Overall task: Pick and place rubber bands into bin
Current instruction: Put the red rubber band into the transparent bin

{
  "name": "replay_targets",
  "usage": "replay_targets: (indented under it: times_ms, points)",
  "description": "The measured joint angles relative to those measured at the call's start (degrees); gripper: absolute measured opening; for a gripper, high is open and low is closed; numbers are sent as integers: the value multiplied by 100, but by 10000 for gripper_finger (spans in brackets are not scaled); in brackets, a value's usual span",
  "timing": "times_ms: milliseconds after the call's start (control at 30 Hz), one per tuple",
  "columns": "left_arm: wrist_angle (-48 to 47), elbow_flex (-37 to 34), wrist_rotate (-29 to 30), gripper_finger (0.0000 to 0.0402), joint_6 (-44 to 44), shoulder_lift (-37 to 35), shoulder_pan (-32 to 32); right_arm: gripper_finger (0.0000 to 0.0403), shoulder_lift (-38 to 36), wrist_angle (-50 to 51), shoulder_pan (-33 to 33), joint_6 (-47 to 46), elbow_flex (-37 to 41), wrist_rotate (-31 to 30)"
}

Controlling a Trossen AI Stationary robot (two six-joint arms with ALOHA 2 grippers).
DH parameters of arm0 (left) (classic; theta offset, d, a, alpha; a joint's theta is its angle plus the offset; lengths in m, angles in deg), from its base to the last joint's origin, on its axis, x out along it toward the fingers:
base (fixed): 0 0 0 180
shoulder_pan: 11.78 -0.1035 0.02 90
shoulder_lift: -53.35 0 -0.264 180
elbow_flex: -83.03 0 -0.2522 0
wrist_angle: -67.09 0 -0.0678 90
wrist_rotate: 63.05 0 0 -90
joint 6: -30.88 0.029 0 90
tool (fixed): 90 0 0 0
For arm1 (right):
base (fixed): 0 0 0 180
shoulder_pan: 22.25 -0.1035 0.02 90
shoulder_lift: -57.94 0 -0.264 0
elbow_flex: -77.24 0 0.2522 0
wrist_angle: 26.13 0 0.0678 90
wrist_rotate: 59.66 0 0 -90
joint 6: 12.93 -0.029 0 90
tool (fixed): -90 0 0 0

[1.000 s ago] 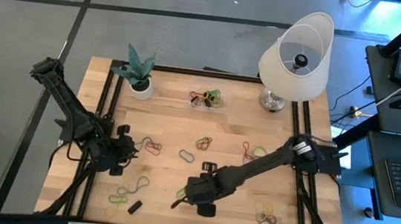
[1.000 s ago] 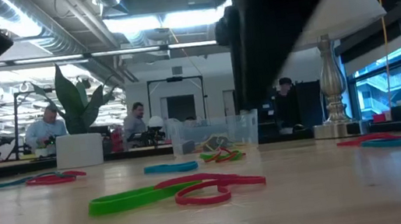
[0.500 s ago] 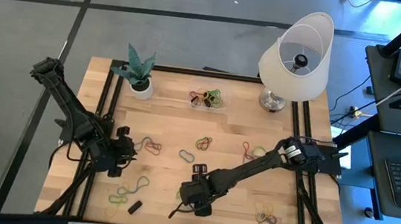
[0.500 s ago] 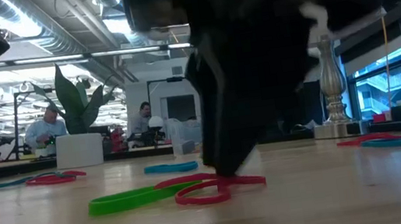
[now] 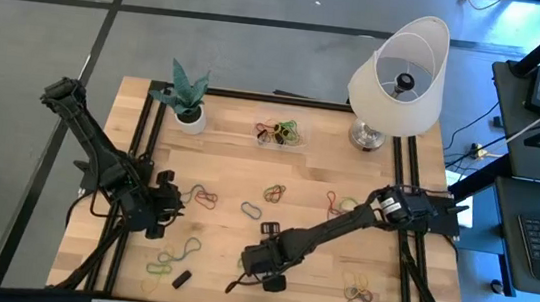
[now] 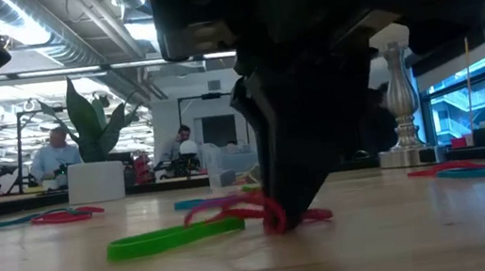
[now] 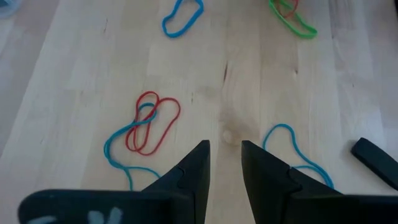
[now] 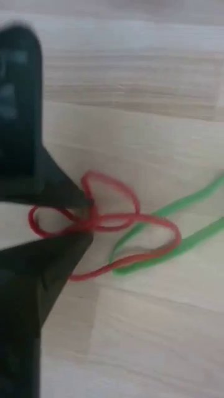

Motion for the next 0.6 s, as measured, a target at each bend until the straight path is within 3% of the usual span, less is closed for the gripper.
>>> replay_targets:
  times_ms: [133,267,433,600]
  points:
    - [0,0,151,86,35,0,0,11,-65,38,-18,-289,14,137]
    - [-2,0,339,86,44,0,0,15,-319,327,-61,-473,74,184]
    - [1,0,775,86,-10,2,-123,4,-1041,810,-6,-423,39,-225]
    - [2,0,671,86,-293,2,-519,7,-1771,802,337,-298,342,-418]
